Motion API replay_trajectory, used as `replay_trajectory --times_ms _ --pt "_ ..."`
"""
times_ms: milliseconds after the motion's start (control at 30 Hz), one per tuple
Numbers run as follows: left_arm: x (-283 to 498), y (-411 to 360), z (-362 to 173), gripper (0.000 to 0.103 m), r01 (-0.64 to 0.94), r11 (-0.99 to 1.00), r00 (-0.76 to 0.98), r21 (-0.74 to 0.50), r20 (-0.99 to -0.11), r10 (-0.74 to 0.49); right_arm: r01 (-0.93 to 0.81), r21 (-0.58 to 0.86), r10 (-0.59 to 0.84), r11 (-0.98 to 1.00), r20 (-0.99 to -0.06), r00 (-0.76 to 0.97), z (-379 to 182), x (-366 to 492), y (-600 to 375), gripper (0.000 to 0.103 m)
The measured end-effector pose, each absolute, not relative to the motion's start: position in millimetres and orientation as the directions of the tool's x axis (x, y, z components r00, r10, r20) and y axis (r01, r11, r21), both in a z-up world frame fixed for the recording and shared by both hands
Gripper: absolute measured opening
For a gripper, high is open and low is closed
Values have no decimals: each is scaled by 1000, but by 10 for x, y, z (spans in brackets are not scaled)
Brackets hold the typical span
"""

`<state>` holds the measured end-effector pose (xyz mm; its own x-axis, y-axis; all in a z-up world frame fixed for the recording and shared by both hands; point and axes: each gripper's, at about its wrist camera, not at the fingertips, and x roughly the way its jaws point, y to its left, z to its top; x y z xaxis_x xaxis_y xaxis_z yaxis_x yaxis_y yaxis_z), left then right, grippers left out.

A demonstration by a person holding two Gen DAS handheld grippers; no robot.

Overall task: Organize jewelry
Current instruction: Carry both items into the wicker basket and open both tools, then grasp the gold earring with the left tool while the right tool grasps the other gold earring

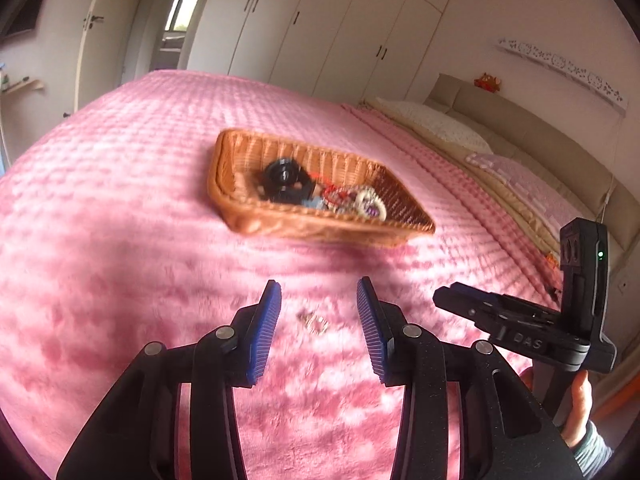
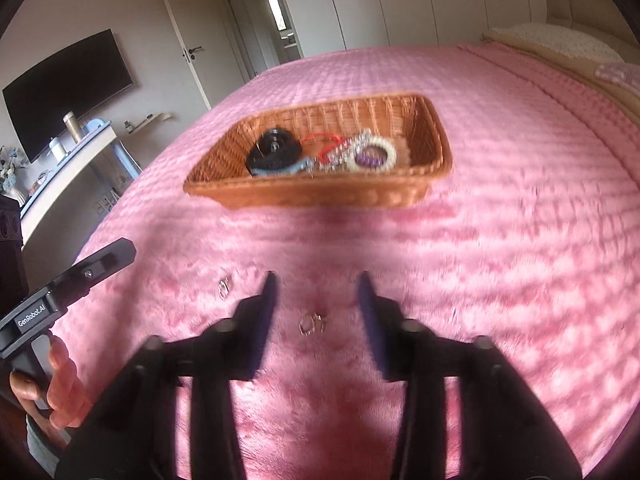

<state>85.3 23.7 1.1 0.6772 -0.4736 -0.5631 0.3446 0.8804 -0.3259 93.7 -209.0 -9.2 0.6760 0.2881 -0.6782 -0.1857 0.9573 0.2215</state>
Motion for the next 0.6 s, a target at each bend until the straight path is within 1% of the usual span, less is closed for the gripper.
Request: replay_trajectory --times_ms 33,233,267,333,367,600 --pt "876 217 -54 38 342 883 669 -321 -577 -469 -181 220 284 959 -680 676 -140 927 -2091 57" --pt "970 177 -333 38 318 893 638 -319 -625 -451 -186 151 237 971 -709 664 -374 941 -1999 56" --pt "974 169 -356 38 315 896 637 -314 -630 -444 -188 145 234 971 -713 661 -410 938 -1990 54" --pt "970 143 -384 38 317 900 636 -300 -637 -436 -203 133 236 970 -720 653 -450 941 -1947 38" --pt "962 132 -393 38 320 901 635 -294 -639 -434 -212 128 238 969 -723 648 -458 947 -1926 36" --pt "943 36 -431 38 346 902 622 -260 -656 -428 -260 90 237 961 -755 612 -556 983 -1769 30"
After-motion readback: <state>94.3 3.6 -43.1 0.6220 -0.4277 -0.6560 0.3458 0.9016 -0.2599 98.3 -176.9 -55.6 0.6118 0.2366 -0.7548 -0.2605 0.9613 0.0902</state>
